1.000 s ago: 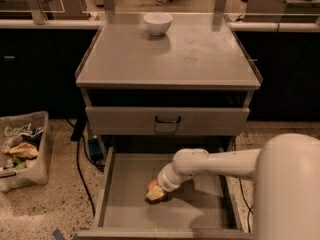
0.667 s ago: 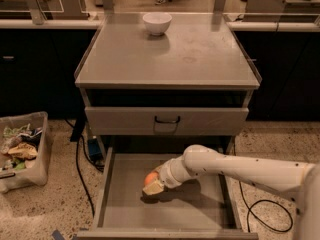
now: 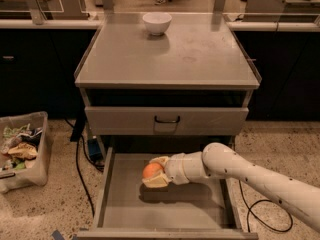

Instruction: Pick orange from middle drawer and place on counter

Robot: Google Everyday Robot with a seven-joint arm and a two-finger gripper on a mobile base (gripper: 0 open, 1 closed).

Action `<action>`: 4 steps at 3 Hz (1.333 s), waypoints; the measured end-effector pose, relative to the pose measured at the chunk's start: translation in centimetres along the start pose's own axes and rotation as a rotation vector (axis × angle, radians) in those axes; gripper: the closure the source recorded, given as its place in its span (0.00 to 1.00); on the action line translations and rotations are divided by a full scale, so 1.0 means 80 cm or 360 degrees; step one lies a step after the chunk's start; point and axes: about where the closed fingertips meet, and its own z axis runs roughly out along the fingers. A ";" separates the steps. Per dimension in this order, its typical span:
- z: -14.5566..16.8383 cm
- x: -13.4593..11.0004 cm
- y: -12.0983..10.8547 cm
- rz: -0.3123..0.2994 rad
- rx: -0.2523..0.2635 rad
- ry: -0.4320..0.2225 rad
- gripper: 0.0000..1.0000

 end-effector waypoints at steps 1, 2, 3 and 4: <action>0.000 0.000 0.000 -0.0001 0.0001 0.0000 1.00; -0.006 -0.035 -0.006 -0.0029 -0.0004 -0.0038 1.00; -0.036 -0.106 -0.010 -0.0070 -0.0028 -0.0181 1.00; -0.075 -0.183 -0.010 -0.0121 -0.0041 -0.0338 1.00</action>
Offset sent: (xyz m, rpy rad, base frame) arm 0.0263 0.0138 0.0587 0.0436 -0.0485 0.0121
